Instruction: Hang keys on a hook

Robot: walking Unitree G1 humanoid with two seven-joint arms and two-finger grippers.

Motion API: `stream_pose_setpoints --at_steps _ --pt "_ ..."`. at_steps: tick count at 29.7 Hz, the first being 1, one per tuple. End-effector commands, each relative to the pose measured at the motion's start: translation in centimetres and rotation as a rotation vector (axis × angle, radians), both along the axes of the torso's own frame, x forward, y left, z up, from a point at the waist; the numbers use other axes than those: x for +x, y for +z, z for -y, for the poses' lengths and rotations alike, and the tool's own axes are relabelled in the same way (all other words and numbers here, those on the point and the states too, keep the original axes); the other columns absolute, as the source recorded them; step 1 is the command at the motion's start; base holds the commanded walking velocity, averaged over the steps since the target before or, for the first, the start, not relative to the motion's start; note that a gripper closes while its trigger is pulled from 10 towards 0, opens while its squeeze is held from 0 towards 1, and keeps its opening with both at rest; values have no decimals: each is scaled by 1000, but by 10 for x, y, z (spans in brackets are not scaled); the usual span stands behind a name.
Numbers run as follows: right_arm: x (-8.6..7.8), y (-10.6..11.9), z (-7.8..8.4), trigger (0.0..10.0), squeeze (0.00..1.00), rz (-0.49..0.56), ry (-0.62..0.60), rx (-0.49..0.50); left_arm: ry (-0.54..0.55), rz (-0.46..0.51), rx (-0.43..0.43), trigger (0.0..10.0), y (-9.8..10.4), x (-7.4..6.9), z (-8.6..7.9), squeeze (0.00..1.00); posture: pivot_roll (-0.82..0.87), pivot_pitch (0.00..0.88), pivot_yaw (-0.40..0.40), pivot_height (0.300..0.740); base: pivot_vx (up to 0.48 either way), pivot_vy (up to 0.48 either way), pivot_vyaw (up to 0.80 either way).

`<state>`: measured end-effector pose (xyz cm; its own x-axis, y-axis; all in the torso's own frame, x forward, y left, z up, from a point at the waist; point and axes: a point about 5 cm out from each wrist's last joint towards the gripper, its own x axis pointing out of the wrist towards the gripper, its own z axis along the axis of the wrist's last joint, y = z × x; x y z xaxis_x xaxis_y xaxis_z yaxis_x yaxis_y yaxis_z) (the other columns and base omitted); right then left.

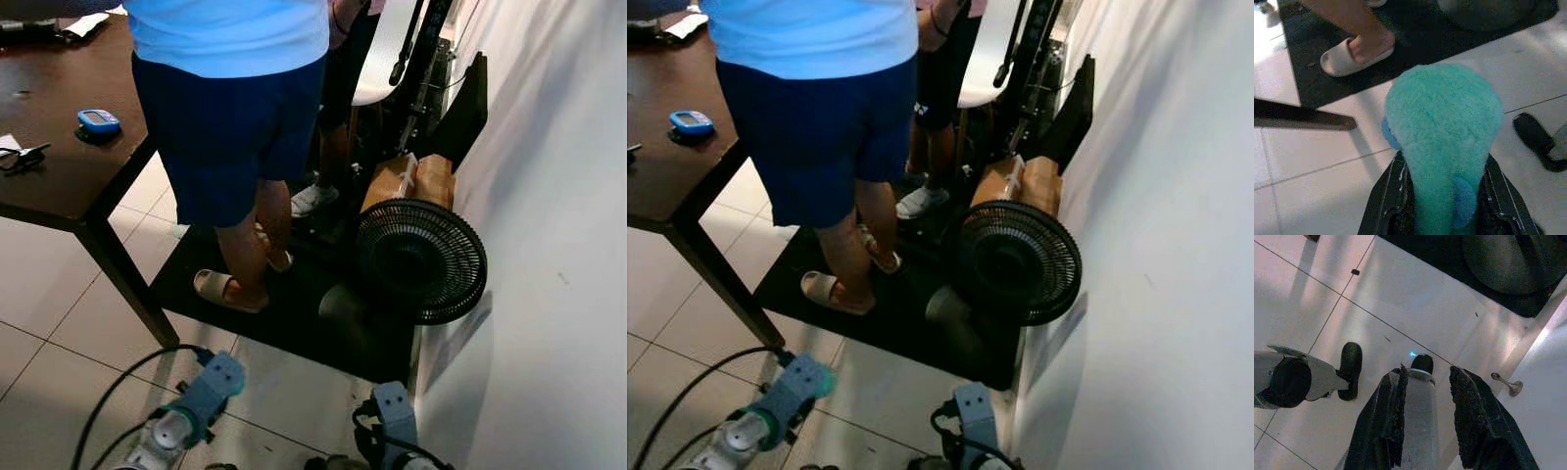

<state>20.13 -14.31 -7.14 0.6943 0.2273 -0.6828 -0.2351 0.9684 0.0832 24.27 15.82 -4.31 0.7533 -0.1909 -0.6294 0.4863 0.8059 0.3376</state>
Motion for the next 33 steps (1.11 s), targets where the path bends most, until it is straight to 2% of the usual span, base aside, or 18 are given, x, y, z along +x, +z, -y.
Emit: stream_pose_setpoints --at_steps 1,2,8,16,25,33 --pt "-6 -4 1 10000 0 -27 -3 -3 1 -26 18 10000 -5 -6 -2 0 -40 96 8 740 0 0 0" --pt "-6 -4 1 10000 0 -27 -4 -3 -5 -17 11 10000 -4 -5 4 0 -40 95 8 740 0 0 0" --pt "-6 -4 1 10000 0 -28 -6 -1 -13 -3 -2 10000 -2 -3 15 0 -40 95 8 740 0 0 0" --pt "-8 -5 1 10000 0 -31 -8 -1 -20 9 -13 10000 -1 -6 25 0 -45 107 9 740 0 0 0" --pt "-12 -6 2 10000 0 -37 -6 -3 -21 18 -24 10000 0 -16 27 0 -46 118 5 740 0 0 0" --pt "-14 -7 3 10000 0 -41 -1 -5 -3 -26 -5 10000 -10 -20 27 0 -48 127 3 740 0 0 0"
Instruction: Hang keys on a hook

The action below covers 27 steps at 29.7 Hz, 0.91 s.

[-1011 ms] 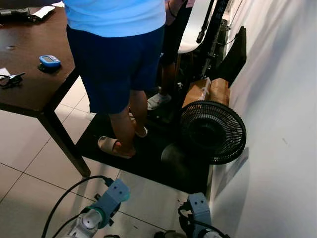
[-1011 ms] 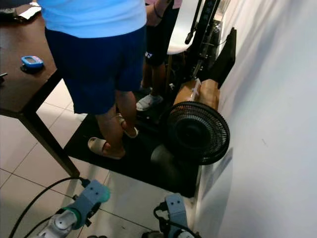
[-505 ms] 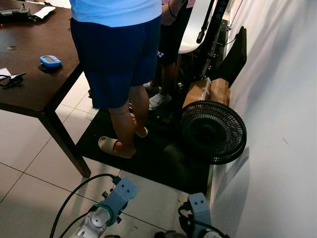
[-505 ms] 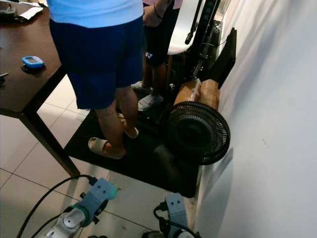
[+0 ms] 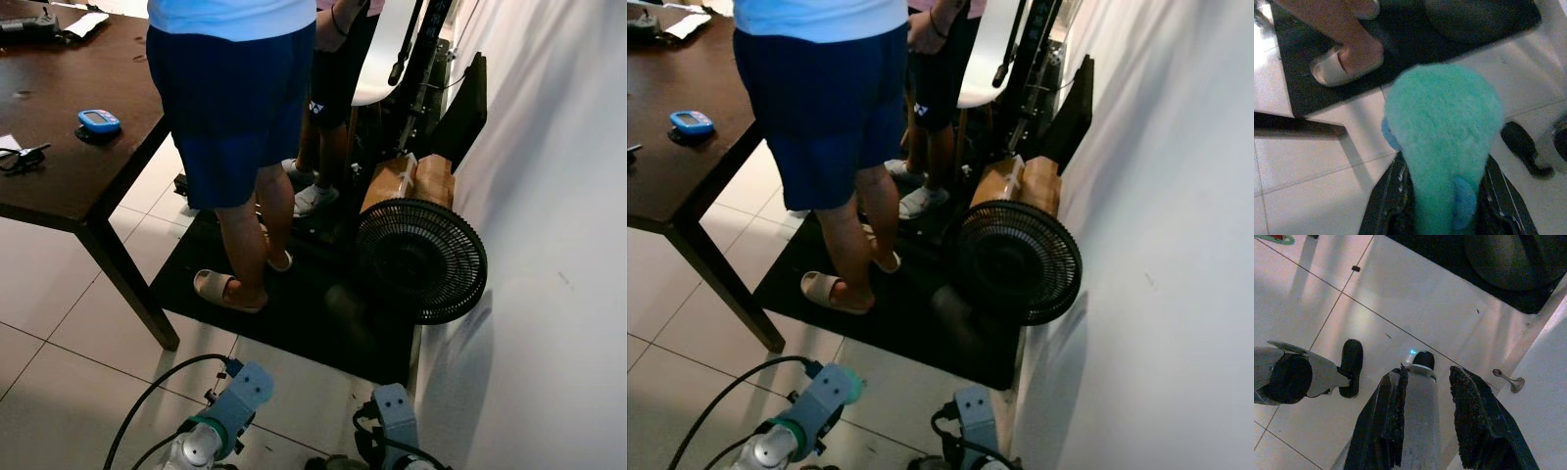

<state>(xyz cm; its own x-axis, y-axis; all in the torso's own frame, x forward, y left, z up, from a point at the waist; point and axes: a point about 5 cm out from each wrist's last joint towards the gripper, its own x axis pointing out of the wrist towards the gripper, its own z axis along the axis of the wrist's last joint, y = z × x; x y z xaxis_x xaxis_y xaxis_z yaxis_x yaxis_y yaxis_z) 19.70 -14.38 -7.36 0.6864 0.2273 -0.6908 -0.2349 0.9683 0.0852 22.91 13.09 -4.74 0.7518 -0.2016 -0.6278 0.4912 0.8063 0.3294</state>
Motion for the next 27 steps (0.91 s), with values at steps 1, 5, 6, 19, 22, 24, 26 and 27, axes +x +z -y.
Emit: stream_pose_setpoints --at_steps 1,5,6,19,22,24,26,27 --pt "-10 -5 2 10000 0 -30 -1 -5 6 -31 9 10000 -6 -6 -2 0 -48 127 3 740 0 0 0" --pt "-10 -5 2 10000 0 -30 -2 -6 8 -37 13 10000 -6 -7 -6 0 -49 127 2 740 0 0 0" --pt "-10 -5 2 10000 0 -30 -2 -6 8 -37 13 10000 -6 -7 -6 0 -49 127 2 740 0 0 0" --pt "-10 -5 1 10000 0 -29 -2 -5 18 -68 46 10000 -13 -18 -39 0 -54 124 10 740 0 0 0" --pt "-7 -4 1 10000 0 -24 -4 -4 17 -69 48 10000 -13 -18 -39 0 -56 118 11 740 0 0 0" --pt "-6 -4 1 10000 0 -23 -5 -4 17 -70 48 10000 -13 -17 -39 0 -56 118 11 740 0 0 0" --pt "-6 -3 1 10000 0 -21 -7 -2 16 -73 47 10000 -14 -18 -38 0 -58 120 13 740 0 0 0" --pt "-6 -3 1 10000 0 -21 -7 -2 16 -73 47 10000 -14 -18 -38 0 -58 120 13 740 0 0 0"
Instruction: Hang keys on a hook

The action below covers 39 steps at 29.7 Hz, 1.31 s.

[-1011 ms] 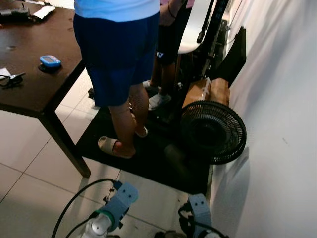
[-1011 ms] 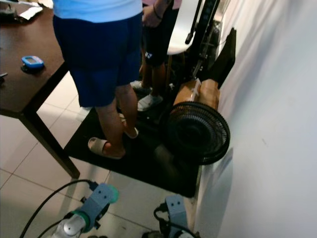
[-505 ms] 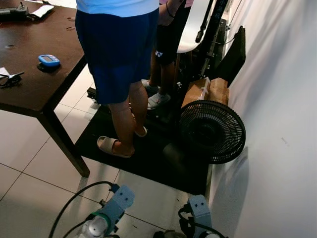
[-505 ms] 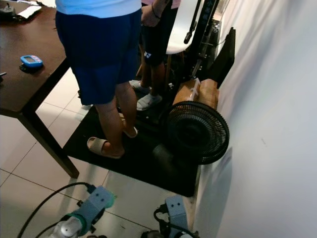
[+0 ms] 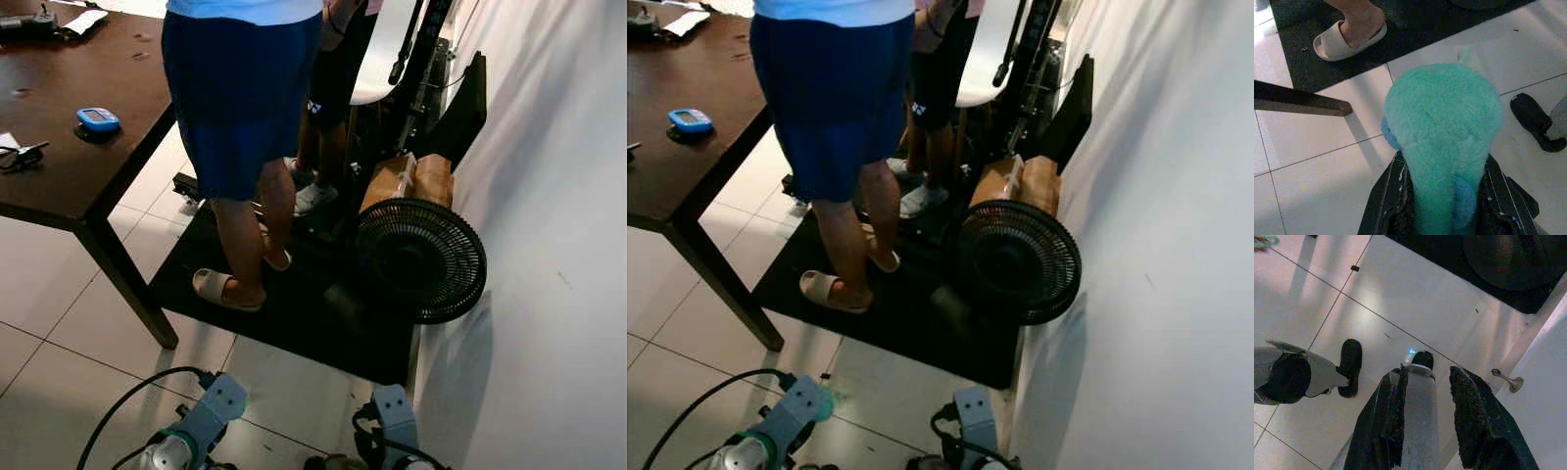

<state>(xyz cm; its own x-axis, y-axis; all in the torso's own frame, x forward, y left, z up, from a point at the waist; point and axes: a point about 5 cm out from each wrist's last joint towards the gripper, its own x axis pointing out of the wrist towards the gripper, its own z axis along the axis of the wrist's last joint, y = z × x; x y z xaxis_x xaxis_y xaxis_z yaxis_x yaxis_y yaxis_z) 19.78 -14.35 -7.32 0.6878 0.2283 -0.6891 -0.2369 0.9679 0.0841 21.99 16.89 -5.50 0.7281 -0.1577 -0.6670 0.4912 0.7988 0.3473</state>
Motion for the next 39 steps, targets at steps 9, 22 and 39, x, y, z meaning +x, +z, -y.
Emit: stream_pose_setpoints --at_steps 9,22,39 --pt "-8 -4 1 10000 0 -24 -14 6 -6 -36 -4 10000 -7 -9 3 0 -56 124 15 740 0 0 0" --pt "-5 -2 -9 10000 0 -26 31 104 17 -52 -28 10000 -8 -7 1 0 -28 115 15 740 0 0 0" --pt "-3 1 -14 10000 0 -37 93 171 43 -98 -97 10000 -10 -11 -2 0 -18 102 2 740 0 0 0"
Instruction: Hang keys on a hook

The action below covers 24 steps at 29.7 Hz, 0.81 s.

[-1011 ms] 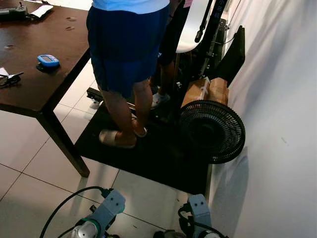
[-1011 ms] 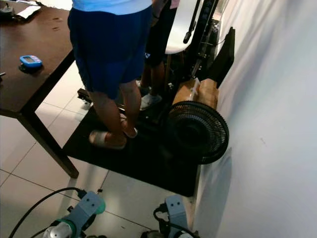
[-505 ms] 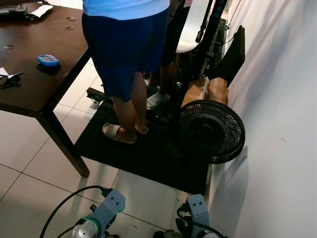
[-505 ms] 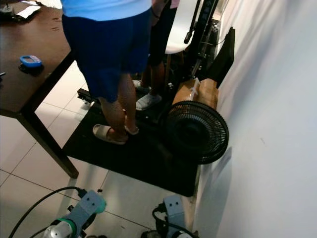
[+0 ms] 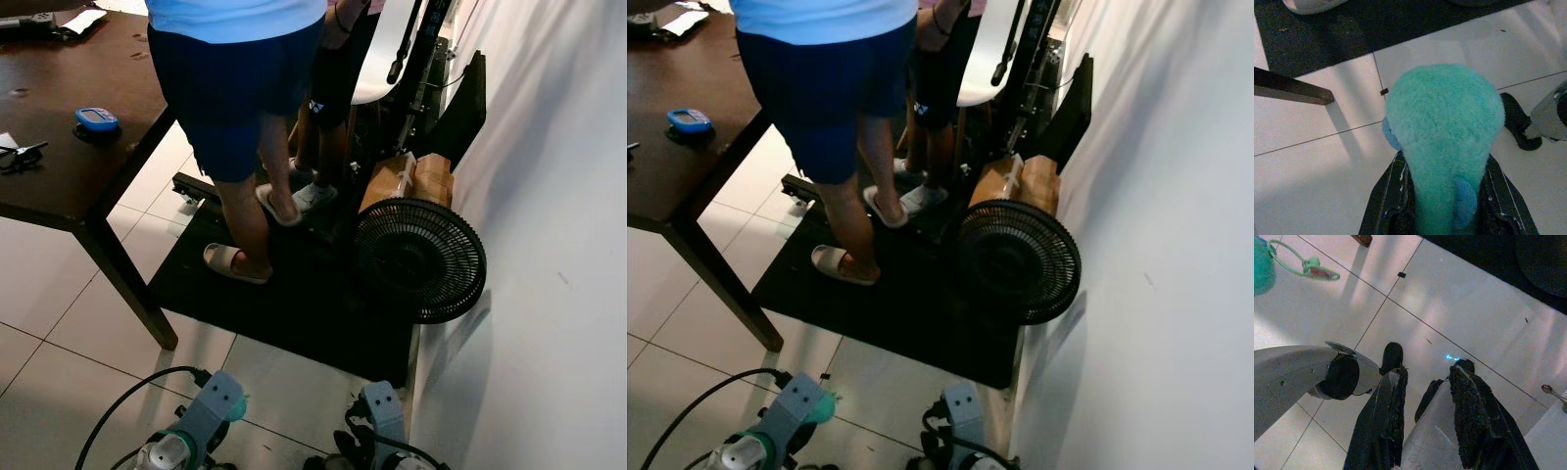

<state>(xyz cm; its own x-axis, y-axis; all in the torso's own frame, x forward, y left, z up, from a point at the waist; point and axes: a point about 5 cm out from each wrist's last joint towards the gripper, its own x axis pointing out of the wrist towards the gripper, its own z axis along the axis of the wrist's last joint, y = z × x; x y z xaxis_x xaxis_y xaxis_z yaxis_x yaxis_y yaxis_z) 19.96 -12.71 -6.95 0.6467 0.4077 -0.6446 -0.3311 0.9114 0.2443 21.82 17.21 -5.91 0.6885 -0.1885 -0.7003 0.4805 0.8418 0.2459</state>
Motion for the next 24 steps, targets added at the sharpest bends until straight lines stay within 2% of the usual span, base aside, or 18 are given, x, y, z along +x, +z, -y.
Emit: stream_pose_setpoints --at_steps 1,6,10,14,19,24 --pt "-5 -3 2 10000 0 -25 -7 4 5 -31 -14 10000 -6 -9 1 0 -18 102 2 740 0 0 0" --pt "-2 -1 6 10000 0 7 -19 -22 -3 4 -26 10000 -5 -11 5 0 -21 103 0 740 0 0 0" --pt "3 1 19 10000 0 60 -113 -119 -15 69 34 10000 -2 -14 -7 0 -30 106 10 740 0 0 0" --pt "3 2 21 10000 0 58 -142 -111 -13 60 29 10000 -2 -13 -8 0 -33 112 16 740 0 0 0" --pt "0 1 19 10000 0 52 -163 -51 -24 56 12 10000 1 -8 -10 0 -68 128 41 740 0 0 0" --pt "-2 0 21 10000 0 55 -174 -29 -68 76 8 10000 5 -3 -6 0 -85 131 42 740 0 0 0"
